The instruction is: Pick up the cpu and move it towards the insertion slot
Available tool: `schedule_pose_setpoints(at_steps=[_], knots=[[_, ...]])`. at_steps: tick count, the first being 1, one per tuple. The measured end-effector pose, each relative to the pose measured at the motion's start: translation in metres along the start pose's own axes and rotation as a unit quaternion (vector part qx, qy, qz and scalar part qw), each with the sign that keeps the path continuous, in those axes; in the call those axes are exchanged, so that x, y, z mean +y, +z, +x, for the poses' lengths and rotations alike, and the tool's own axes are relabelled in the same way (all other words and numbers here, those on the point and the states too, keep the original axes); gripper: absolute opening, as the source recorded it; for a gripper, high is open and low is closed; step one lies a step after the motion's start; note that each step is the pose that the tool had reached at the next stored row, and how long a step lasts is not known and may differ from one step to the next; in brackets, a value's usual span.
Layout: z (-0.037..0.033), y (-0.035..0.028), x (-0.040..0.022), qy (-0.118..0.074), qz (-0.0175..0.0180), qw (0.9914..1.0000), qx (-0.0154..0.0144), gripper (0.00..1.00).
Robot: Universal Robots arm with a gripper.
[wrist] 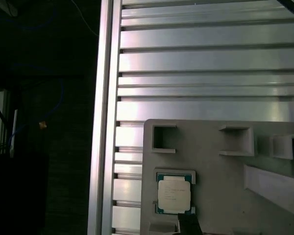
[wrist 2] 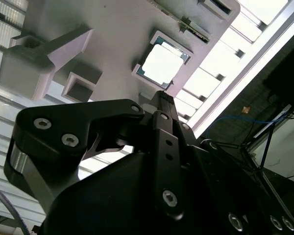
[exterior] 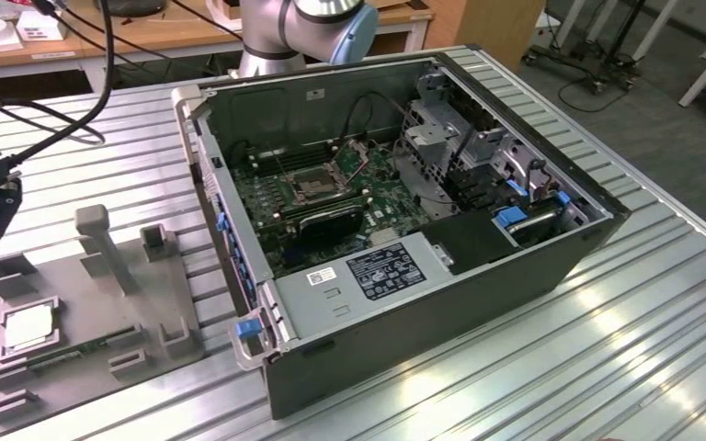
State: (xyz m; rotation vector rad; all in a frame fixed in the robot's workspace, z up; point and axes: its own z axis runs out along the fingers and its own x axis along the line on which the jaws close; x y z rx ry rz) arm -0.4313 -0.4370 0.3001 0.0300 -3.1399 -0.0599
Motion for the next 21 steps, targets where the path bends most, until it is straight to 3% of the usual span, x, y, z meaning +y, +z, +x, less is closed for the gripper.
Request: schedule_pose_setpoints(at_steps=[5,13,21], knots=[[0.0002,0.0017,-0.0012,0.0,0.0,1.0,-0.0001,0.11],[0.0019,0.0082,-0.0125,-0.001,-0.0001,1.0,-0.0001,0.11],[0.0022,0.0219,-0.0182,-0.001,-0.0001,1.0,0.0,0.11]])
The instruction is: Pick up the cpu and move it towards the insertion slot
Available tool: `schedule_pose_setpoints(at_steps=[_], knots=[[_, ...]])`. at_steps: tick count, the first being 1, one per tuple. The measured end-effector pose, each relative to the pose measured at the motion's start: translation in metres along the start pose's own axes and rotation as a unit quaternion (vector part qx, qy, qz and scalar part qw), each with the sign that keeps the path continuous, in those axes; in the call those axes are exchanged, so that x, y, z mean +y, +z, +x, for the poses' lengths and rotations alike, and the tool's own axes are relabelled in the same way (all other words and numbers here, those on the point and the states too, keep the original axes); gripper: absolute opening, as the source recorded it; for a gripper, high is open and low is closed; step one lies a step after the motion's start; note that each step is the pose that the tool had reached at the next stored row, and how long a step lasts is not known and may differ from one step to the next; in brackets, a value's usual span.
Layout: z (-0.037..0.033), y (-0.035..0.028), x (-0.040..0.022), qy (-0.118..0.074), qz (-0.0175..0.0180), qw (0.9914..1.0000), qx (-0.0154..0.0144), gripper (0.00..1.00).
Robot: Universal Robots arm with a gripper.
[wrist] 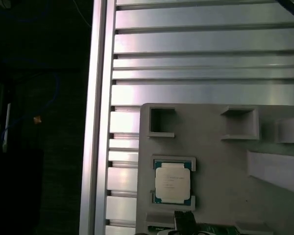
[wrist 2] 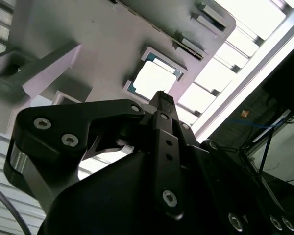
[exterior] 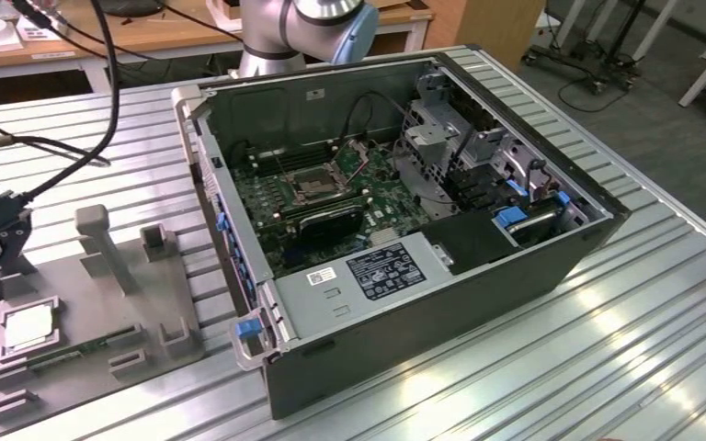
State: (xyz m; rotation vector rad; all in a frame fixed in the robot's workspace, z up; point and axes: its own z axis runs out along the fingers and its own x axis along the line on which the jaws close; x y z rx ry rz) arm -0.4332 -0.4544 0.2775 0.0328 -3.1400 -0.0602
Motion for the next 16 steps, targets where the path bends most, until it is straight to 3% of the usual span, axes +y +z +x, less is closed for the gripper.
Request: schedule_pose_setpoints(at_steps=[8,16], knots=[[-0.0001,0.0137,-0.0007,0.0,0.0,1.0,0.0001,0.11],[-0.0001,0.0144,-0.0007,0.0,0.0,1.0,0.0002,0.11]])
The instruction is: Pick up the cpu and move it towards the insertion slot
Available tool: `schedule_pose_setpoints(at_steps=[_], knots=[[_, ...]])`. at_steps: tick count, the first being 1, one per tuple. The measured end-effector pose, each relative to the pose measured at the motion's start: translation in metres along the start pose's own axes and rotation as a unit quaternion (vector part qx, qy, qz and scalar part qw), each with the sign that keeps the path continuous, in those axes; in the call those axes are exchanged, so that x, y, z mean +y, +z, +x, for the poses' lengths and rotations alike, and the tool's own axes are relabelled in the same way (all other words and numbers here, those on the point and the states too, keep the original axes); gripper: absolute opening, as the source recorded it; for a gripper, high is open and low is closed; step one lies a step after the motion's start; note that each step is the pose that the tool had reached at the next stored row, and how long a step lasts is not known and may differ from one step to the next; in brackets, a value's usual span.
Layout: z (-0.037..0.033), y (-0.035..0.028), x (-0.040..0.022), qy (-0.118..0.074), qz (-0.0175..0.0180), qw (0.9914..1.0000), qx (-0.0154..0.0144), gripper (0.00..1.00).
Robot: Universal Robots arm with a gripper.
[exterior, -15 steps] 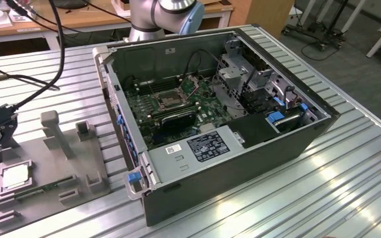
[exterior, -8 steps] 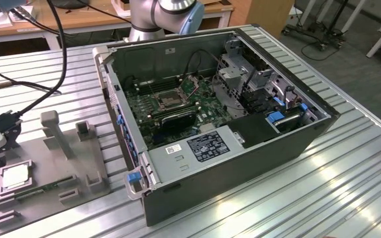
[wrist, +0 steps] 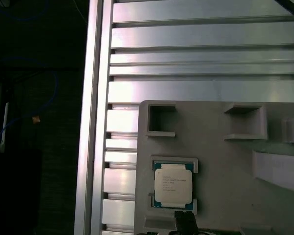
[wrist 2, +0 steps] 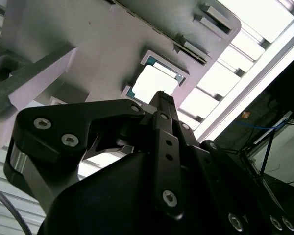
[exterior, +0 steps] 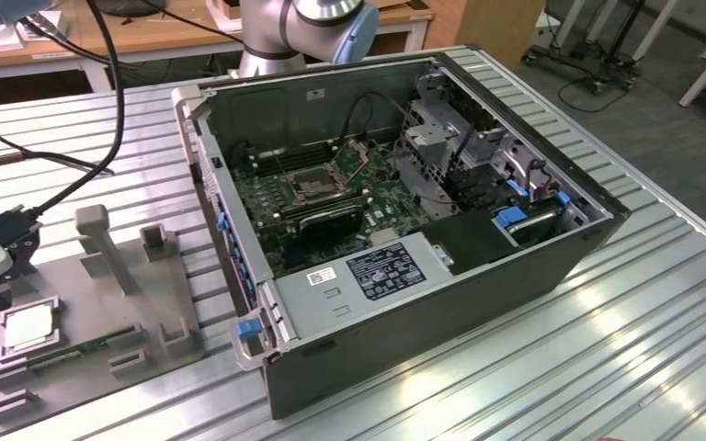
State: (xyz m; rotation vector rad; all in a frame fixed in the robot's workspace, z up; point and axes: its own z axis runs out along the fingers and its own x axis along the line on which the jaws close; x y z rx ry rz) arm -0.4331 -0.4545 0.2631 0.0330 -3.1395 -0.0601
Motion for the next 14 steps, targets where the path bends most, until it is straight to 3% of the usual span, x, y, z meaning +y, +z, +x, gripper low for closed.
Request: schedule_pose_setpoints(at_steps=[7,14], knots=[[0.0,0.0014,0.0,0.0,-0.0001,1.0,-0.0001,0.11],[0.0,0.0092,-0.0004,0.0,0.0,1.0,0.0,0.11]])
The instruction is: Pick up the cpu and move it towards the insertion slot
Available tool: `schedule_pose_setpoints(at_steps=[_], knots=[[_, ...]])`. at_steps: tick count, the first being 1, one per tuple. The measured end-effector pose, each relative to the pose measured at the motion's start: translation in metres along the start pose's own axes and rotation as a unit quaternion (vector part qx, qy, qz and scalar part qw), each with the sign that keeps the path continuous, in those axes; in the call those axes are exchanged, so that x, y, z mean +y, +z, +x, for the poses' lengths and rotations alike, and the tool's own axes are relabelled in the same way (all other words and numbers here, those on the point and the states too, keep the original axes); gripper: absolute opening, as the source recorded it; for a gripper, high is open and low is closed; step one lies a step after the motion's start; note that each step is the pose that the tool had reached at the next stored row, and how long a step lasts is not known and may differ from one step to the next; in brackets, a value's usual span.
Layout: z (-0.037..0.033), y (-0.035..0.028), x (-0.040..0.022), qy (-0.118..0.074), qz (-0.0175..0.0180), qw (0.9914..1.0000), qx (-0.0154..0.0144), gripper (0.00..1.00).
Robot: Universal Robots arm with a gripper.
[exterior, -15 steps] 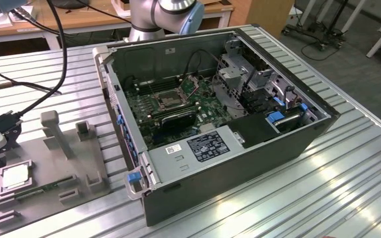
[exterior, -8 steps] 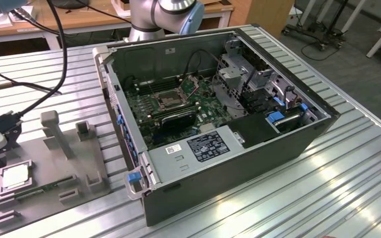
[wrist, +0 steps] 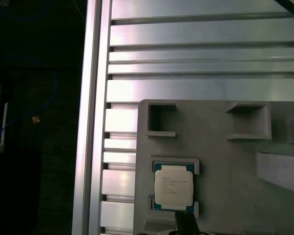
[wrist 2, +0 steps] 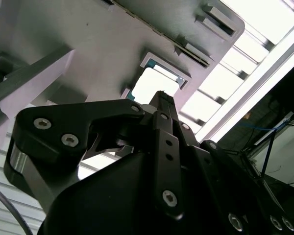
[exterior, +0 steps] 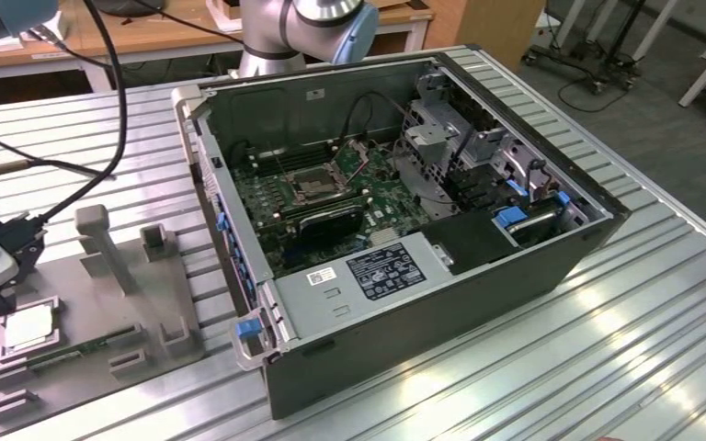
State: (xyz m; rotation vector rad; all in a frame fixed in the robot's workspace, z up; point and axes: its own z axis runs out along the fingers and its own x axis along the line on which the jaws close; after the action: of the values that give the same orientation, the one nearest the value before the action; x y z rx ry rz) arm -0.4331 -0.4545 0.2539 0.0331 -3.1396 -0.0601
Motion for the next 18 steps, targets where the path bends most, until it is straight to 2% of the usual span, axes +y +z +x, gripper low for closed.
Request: schedule_pose_setpoints(at_steps=[4,10,18], knots=[[0.0,0.001,-0.0001,0.0,0.0001,1.0,0.0001,0.11],[0.0022,0.0057,0.0006,0.0,0.0001,1.0,0.0001,0.11],[0.0035,0.0159,0.0005,0.0,0.0,1.0,0.0,0.11]])
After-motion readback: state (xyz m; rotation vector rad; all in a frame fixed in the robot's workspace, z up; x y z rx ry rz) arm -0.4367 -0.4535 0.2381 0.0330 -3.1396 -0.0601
